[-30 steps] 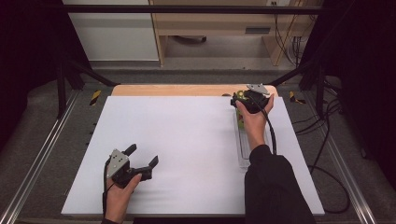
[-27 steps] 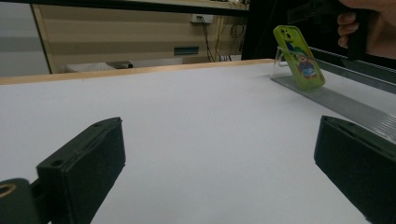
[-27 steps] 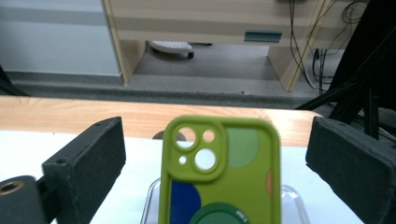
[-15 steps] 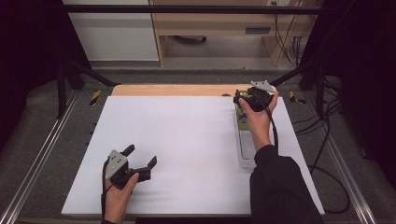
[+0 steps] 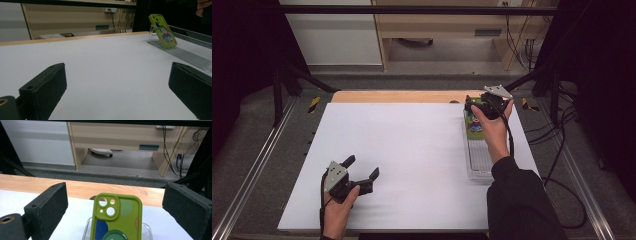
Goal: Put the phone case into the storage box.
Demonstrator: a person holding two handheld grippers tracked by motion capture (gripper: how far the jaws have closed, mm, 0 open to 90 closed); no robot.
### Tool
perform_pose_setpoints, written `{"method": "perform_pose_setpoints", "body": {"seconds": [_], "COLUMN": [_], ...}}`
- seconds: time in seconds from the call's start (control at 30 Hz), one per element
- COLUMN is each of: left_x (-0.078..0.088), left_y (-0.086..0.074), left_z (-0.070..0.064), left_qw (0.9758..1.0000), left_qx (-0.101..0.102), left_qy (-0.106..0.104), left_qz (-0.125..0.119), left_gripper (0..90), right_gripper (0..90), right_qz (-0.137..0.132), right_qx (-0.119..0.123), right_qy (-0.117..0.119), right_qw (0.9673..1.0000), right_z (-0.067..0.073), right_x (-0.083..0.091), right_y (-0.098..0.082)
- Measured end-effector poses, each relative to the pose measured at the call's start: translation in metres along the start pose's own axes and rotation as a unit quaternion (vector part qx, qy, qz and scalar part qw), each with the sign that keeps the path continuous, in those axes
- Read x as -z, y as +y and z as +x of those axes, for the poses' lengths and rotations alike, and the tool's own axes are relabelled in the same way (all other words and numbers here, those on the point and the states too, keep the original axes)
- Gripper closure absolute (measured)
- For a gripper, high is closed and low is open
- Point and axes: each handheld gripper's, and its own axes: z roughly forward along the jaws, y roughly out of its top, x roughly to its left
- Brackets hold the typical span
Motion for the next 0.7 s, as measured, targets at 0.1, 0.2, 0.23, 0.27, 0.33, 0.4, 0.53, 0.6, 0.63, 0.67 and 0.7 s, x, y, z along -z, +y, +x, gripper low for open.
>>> {"method": "perform_pose_setpoints", "body": {"seconds": [0.1, 0.2, 0.23, 0.27, 0.33, 0.4, 0.53, 0.6, 0.63, 0.67, 0.7], "left_x": [0.0, -0.001, -0.001, -0.001, 0.0, -0.001, -0.002, -0.001, 0.0, 0.0, 0.0], "left_y": [0.001, 0.0, 0.0, 0.0, 0.0, 0.0, -0.002, -0.001, -0.001, -0.001, -0.001], "left_z": [-0.001, -0.002, -0.002, -0.002, -0.002, -0.001, 0.001, 0.002, 0.002, 0.003, 0.003], "left_qw": [1.0, 1.0, 1.0, 1.0, 1.0, 1.0, 1.0, 1.0, 1.0, 1.0, 1.0], "left_qx": [-0.002, -0.004, -0.005, -0.005, -0.005, -0.002, 0.003, 0.005, 0.006, 0.007, 0.008], "left_qy": [-0.001, -0.004, -0.004, -0.005, -0.005, -0.005, 0.0, 0.002, 0.003, 0.003, 0.004], "left_qz": [-0.001, 0.001, 0.001, 0.001, 0.0, 0.002, 0.005, 0.001, -0.001, -0.001, 0.001], "left_gripper": [1.2, 1.2, 1.2, 1.2, 1.2, 1.2, 1.2, 1.2, 1.2, 1.2, 1.2], "right_gripper": [7.1, 6.6, 6.5, 6.3, 6.2, 8.1, 7.2, 6.5, 5.9, 5.1, 5.1], "right_qz": [-0.002, -0.005, -0.006, -0.007, -0.008, -0.009, -0.012, -0.012, -0.013, -0.014, -0.014], "right_qx": [0.001, 0.006, 0.007, 0.008, 0.007, 0.004, -0.006, -0.004, -0.001, 0.0, 0.0], "right_qy": [0.005, 0.008, 0.009, 0.011, 0.013, 0.017, 0.023, 0.027, 0.03, 0.034, 0.034], "right_qw": [1.0, 0.9999, 0.9999, 0.9999, 0.9999, 0.9998, 0.9996, 0.9995, 0.9994, 0.9993, 0.9993], "right_z": [0.0, 0.0, 0.0, 0.001, 0.001, 0.0, -0.003, -0.003, -0.004, -0.004, -0.004], "right_x": [0.004, 0.008, 0.01, 0.011, 0.013, 0.017, 0.025, 0.027, 0.028, 0.031, 0.031], "right_y": [0.001, 0.003, 0.003, 0.004, 0.004, 0.006, 0.012, 0.013, 0.013, 0.014, 0.014]}}
